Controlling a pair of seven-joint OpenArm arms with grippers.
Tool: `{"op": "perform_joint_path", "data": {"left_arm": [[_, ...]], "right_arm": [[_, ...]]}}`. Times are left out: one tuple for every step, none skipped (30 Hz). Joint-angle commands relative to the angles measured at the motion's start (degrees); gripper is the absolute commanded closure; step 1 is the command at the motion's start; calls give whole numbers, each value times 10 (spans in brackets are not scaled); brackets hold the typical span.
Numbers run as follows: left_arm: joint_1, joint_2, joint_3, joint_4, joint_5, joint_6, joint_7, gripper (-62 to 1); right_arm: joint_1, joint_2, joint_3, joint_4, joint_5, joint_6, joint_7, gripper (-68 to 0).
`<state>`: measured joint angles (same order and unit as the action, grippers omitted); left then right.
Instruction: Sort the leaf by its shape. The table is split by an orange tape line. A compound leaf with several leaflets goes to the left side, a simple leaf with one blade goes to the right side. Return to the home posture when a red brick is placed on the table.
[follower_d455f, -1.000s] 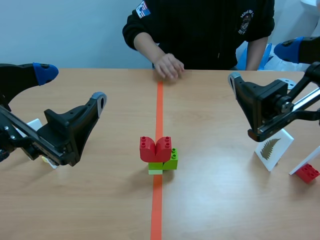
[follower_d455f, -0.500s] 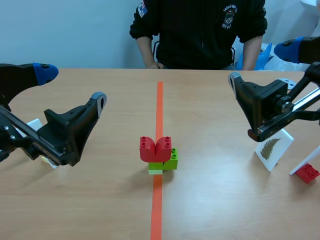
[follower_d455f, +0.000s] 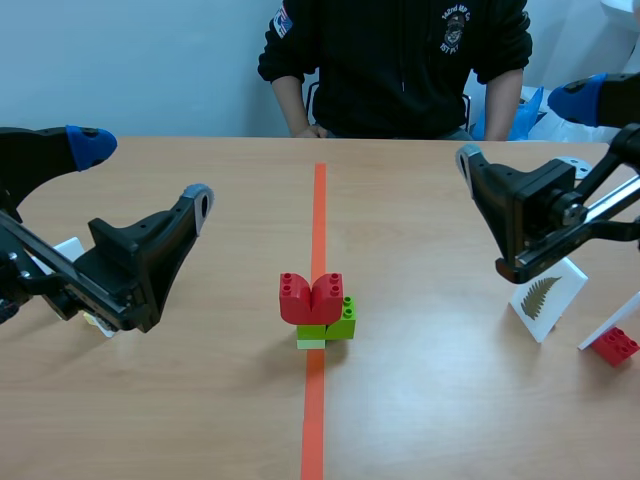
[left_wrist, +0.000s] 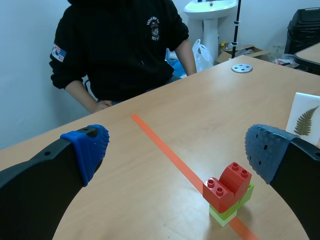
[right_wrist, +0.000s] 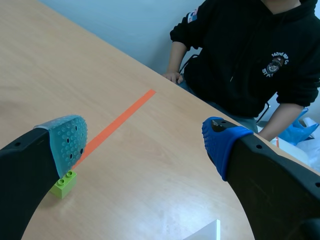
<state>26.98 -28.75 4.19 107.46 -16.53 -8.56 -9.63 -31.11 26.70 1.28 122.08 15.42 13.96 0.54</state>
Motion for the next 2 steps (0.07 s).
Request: {"op": "perform_joint_path", "data": {"left_arm": [[-2, 0, -5, 3, -3, 2, -10, -583], [-2, 0, -5, 3, -3, 2, -10, -583]], "right_arm": [[8, 4, 6, 2, 2, -4, 9, -475], [8, 4, 6, 2, 2, -4, 9, -475]]}}
